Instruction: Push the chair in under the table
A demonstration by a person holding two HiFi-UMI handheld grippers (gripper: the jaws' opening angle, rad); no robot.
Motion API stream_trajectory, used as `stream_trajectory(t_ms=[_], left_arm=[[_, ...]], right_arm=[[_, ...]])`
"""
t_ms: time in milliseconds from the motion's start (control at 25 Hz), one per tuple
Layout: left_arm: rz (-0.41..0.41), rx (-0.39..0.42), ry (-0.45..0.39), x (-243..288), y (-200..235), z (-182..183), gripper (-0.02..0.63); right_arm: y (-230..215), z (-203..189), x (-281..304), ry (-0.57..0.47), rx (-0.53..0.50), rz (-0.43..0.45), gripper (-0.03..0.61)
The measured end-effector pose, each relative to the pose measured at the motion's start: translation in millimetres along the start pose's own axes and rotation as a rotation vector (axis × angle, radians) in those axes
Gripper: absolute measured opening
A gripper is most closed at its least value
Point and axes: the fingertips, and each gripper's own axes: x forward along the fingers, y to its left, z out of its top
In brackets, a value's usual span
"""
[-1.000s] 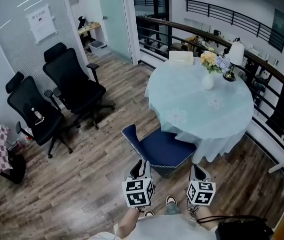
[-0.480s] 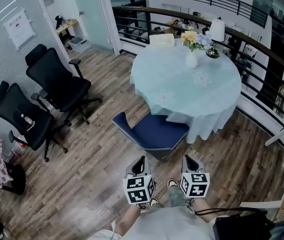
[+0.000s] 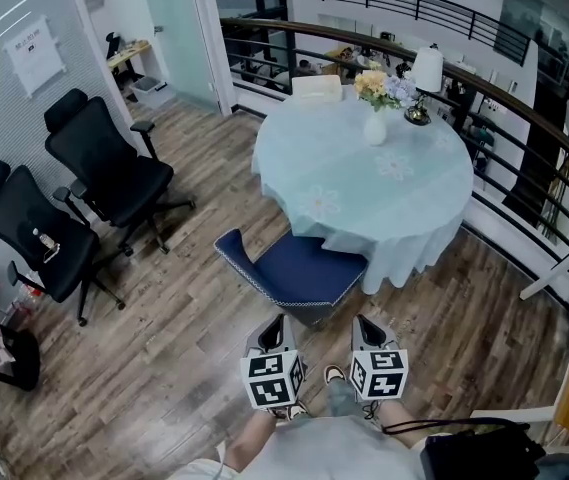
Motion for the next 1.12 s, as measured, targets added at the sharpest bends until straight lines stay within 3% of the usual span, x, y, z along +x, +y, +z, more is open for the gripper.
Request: stream_trajectory(t_ms=[1120], left_arm=[[-0.04,0.012,-0.017,48.3,-26.5,21.3,0.005]], right_arm=[[-39.0,34.9,15.7,-0.041,-0.036,-0.035,0.015]])
